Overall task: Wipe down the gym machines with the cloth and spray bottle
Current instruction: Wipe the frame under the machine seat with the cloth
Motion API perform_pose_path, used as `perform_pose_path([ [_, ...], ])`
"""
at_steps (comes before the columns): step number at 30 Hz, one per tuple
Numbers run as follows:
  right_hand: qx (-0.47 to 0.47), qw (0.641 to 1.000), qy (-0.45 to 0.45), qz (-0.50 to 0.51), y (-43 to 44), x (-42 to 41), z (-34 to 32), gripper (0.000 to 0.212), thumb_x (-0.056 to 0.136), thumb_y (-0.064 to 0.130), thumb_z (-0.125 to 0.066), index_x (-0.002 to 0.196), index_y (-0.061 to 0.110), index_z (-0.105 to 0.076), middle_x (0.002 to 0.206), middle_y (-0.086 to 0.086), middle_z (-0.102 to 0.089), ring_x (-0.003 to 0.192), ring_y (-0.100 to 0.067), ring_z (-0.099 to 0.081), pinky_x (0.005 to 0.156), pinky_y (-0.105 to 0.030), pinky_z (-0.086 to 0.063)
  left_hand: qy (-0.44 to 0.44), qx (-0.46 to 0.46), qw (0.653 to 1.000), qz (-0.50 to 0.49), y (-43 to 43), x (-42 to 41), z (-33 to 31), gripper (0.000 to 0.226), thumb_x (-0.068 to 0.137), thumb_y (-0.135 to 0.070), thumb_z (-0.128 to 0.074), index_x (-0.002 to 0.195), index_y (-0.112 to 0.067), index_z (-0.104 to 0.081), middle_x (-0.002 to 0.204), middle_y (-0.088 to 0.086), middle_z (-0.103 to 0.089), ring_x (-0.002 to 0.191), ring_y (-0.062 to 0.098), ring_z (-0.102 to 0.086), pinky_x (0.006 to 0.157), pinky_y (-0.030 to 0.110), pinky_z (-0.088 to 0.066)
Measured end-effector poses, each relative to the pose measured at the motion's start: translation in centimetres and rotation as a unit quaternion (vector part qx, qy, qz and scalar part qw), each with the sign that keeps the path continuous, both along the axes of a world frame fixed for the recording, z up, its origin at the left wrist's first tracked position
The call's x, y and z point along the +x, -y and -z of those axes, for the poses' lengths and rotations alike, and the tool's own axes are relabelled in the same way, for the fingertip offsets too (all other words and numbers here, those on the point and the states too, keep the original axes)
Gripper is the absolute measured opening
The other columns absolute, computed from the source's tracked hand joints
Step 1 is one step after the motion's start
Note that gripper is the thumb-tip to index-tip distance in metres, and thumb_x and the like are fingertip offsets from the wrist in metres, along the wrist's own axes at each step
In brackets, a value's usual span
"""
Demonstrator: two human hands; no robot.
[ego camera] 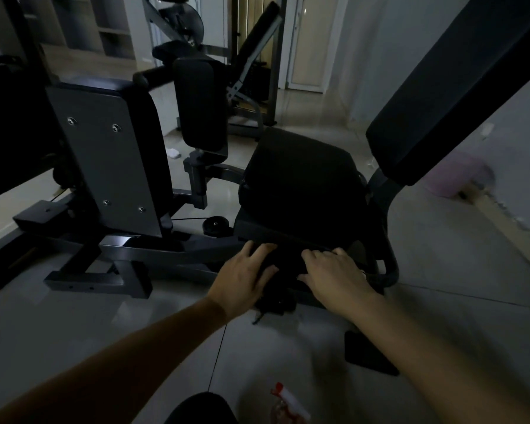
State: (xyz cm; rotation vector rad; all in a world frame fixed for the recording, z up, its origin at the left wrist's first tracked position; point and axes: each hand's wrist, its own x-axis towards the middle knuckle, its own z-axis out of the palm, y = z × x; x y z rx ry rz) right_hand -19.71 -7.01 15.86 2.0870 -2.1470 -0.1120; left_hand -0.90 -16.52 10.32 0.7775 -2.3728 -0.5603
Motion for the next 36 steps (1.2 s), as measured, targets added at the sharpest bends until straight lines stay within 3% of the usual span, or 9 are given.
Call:
perform_pose_path([
  [3, -0.010, 1.000, 0.004, -0.009, 0.0, -0.1, 0.1, 0.026, 0.103, 0.039, -0.045, 0.115, 0.016, -0.049, 0.110, -0.004, -0.064, 0.101, -0.024, -0.062, 0.094, -0.039, -0.042, -0.010, 0.066, 0.998, 0.002, -0.2, -0.1, -1.3, 0.032, 0.102, -0.045, -0.047, 0.130, -0.029, -0.048, 0.108, -0.010, -0.063, 0.090, 0.003, -0.065, 0.079, 0.023, -0.058],
  [6, -0.006, 1.000, 0.008, -0.017, 0.1, 0.0, -0.1, 0.025, 0.102, 0.037, -0.046, 0.116, 0.016, -0.049, 0.111, -0.005, -0.064, 0.102, -0.025, -0.062, 0.094, -0.040, -0.044, -0.010, 0.135, 0.988, -0.069, 0.3, -1.3, -2.2, 0.035, 0.105, -0.049, -0.039, 0.118, -0.024, -0.059, 0.095, -0.003, -0.072, 0.084, 0.012, -0.071, 0.077, 0.041, -0.060],
  [9, -0.007, 1.000, 0.002, -0.019, 0.2, 0.0, -0.1, 0.029, 0.103, 0.041, -0.046, 0.116, 0.015, -0.048, 0.112, -0.005, -0.064, 0.103, -0.024, -0.062, 0.094, -0.039, -0.044, 0.134, 0.216, 0.959, -0.125, 1.8, -3.5, -4.9, 0.041, 0.109, -0.030, -0.033, 0.121, -0.004, -0.062, 0.119, 0.020, -0.066, 0.108, 0.035, -0.063, 0.098, 0.045, -0.050],
  [12, -0.016, 1.000, -0.003, -0.022, 0.1, 0.1, 0.1, 0.033, 0.103, 0.045, -0.045, 0.116, 0.015, -0.048, 0.113, -0.007, -0.064, 0.104, -0.025, -0.063, 0.094, -0.040, -0.046, 0.212, 0.309, 0.916, -0.142, 2.7, -4.5, -6.9, 0.039, 0.110, -0.012, -0.031, 0.136, 0.007, -0.053, 0.128, 0.023, -0.055, 0.120, 0.034, -0.055, 0.104, 0.037, -0.039],
  [14, -0.019, 1.000, -0.002, -0.022, -0.1, 0.1, 0.0, 0.033, 0.103, 0.044, -0.046, 0.116, 0.014, -0.048, 0.114, -0.007, -0.064, 0.104, -0.026, -0.063, 0.093, -0.041, -0.046, 0.213, 0.276, 0.926, -0.147, 2.6, -4.4, -6.6, 0.037, 0.110, -0.014, -0.030, 0.127, 0.004, -0.058, 0.127, 0.022, -0.059, 0.116, 0.036, -0.058, 0.098, 0.039, -0.043],
  [17, -0.017, 1.000, -0.005, -0.022, -0.1, 0.2, -0.2, 0.032, 0.103, 0.042, -0.046, 0.117, 0.014, -0.048, 0.115, -0.008, -0.065, 0.105, -0.026, -0.063, 0.091, -0.041, -0.045, 0.047, 0.186, 0.968, -0.159, 0.6, -2.9, -3.5, 0.041, 0.109, -0.038, -0.033, 0.090, -0.013, -0.060, 0.089, 0.014, -0.068, 0.086, 0.032, -0.068, 0.075, 0.042, -0.053],
  [22, -0.028, 0.999, -0.004, -0.025, -0.3, 0.1, 0.0, 0.034, 0.102, 0.043, -0.046, 0.118, 0.014, -0.049, 0.114, -0.007, -0.064, 0.103, -0.025, -0.063, 0.088, -0.040, -0.047, -0.102, 0.134, 0.978, -0.124, -3.8, -1.6, 0.8, 0.043, 0.102, -0.063, -0.029, 0.127, -0.031, -0.045, 0.099, -0.006, -0.069, 0.085, 0.004, -0.069, 0.070, 0.028, -0.059],
  [31, -0.053, 0.998, 0.017, -0.009, -0.1, -0.1, 1.6, 0.033, 0.102, 0.037, -0.047, 0.125, 0.014, -0.046, 0.116, -0.005, -0.062, 0.106, -0.025, -0.060, 0.093, -0.041, -0.042, -0.022, 0.158, 0.975, -0.152, -2.4, -2.0, -2.4, 0.034, 0.106, -0.052, -0.034, 0.119, -0.026, -0.052, 0.089, -0.009, -0.064, 0.078, 0.000, -0.064, 0.073, 0.026, -0.056],
  [36, -0.061, 0.998, 0.016, -0.003, 0.2, -0.1, 2.0, 0.030, 0.101, 0.038, -0.048, 0.120, 0.015, -0.048, 0.113, -0.006, -0.064, 0.104, -0.027, -0.061, 0.094, -0.043, -0.041, 0.183, 0.200, 0.944, -0.188, 0.5, -4.4, -6.2, 0.035, 0.108, -0.021, -0.032, 0.104, 0.000, -0.060, 0.106, 0.021, -0.063, 0.091, 0.034, -0.060, 0.081, 0.039, -0.048],
])
